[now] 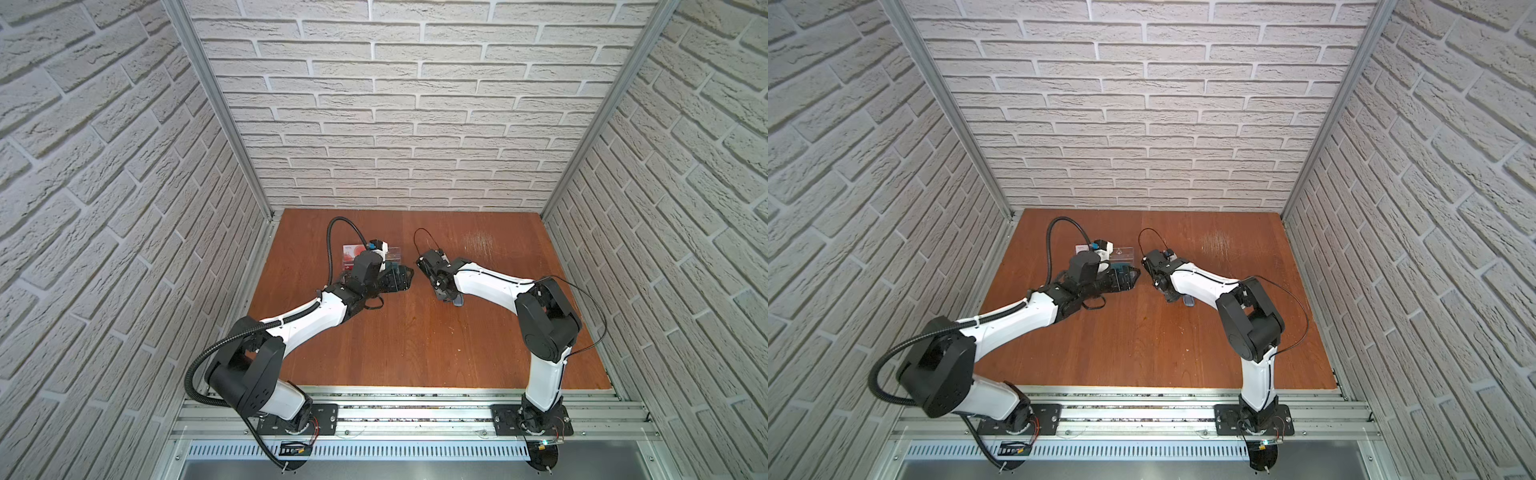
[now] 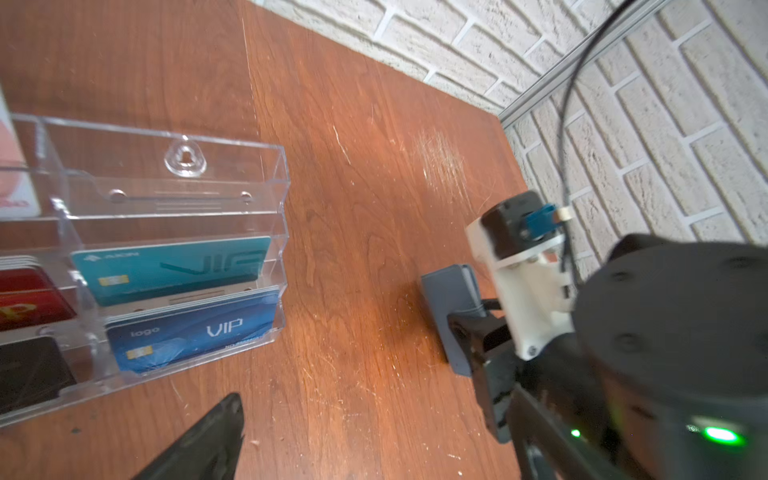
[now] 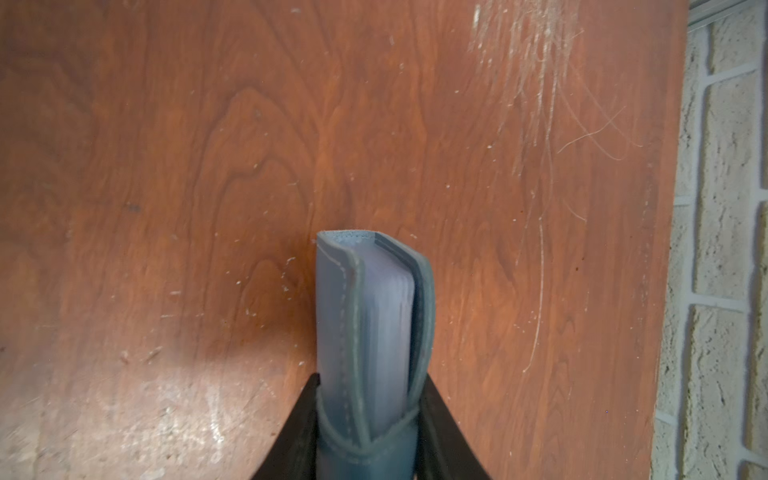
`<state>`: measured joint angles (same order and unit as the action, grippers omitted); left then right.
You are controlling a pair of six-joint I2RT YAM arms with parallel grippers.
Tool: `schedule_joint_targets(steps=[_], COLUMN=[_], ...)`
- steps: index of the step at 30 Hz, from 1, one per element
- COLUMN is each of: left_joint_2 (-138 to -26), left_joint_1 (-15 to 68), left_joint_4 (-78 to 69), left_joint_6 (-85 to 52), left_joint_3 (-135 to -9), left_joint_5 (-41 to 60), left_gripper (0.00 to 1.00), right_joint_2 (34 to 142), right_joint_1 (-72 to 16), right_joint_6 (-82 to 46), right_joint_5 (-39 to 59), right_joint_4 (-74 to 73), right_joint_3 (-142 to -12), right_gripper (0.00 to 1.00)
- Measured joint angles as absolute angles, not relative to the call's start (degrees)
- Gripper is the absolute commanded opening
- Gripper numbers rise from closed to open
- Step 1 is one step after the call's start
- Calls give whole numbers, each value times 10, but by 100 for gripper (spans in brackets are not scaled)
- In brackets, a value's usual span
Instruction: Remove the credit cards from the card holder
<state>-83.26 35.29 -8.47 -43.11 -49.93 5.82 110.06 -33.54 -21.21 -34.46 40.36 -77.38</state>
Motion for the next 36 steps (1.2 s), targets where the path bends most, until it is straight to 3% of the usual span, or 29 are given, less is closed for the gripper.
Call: schedule_joint_targets(steps=[3, 9, 23, 36], left_joint_2=[-818, -813, -801, -786], left_joint_1=[347, 342, 335, 334], left_joint_4=[-86, -84, -81, -72], left_joint_6=[-433, -434, -442, -448], left_joint_3=[-491, -478, -463, -442], left_joint_5=[56, 50, 47, 70], left_gripper=[98, 98, 98, 98], right_joint_2=[1102, 1103, 1098, 1003], right_joint_1=[-341, -351, -357, -346], right_joint_6=[-217, -227, -238, -249], right_joint_5=[-333, -302, -226, -118], right_joint_4=[405, 404, 396, 354], right_joint_3=[-779, -793, -799, -719], right_gripper=[37, 52, 63, 90])
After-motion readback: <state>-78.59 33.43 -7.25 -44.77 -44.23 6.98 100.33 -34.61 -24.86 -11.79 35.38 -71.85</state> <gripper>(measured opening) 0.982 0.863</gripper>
